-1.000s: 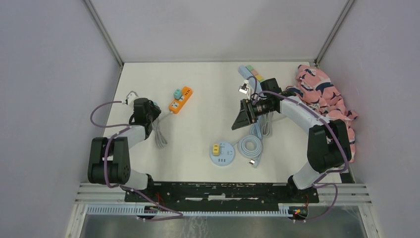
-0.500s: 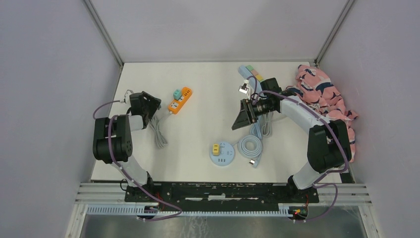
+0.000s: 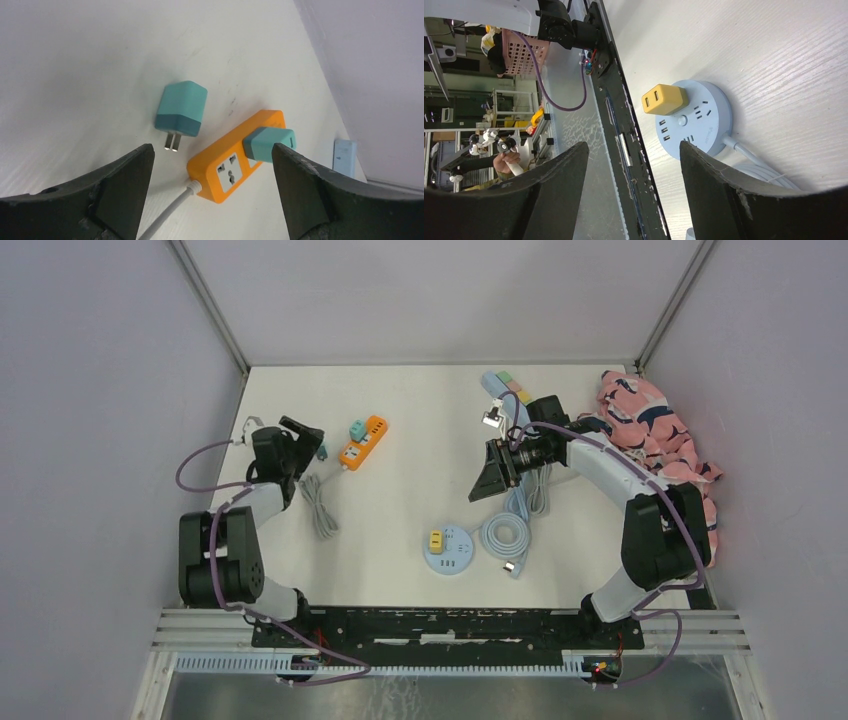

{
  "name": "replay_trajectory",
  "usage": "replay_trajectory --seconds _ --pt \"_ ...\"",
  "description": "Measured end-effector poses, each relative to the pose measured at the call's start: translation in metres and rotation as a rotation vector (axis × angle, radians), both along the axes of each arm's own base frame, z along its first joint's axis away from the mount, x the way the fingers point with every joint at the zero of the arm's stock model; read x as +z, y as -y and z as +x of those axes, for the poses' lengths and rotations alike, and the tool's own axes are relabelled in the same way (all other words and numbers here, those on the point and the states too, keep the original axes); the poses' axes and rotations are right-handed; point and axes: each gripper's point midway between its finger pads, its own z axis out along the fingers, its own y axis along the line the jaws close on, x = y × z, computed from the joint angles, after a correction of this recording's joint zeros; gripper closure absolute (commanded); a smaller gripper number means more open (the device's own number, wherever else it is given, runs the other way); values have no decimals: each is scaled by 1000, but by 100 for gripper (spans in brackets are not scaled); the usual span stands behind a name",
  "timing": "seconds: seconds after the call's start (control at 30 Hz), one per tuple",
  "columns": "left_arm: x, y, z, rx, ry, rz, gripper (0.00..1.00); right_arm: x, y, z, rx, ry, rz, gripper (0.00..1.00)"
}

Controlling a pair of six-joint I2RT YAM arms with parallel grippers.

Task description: Pull the plug off the socket

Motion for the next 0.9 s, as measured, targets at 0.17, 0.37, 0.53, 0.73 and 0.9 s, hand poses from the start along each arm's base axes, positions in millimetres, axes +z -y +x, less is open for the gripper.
replay_trajectory --seconds 0.17,0.37,0.53,0.73,0.9 --pt "19 12 -20 -51 50 -22 3 2 1 -1 4 9 -2 27" --pt "38 38 -45 -156 109 -71 2 4 2 0 5 33 -12 27" --pt "69 62 -65 -250 205 -82 3 4 4 -2 11 48 -18 27" --pt "87 114 -92 -440 269 -104 4 5 5 -3 21 64 -23 27" --pt "89 155 -119 -601 297 -95 4 6 6 -4 33 76 -25 27"
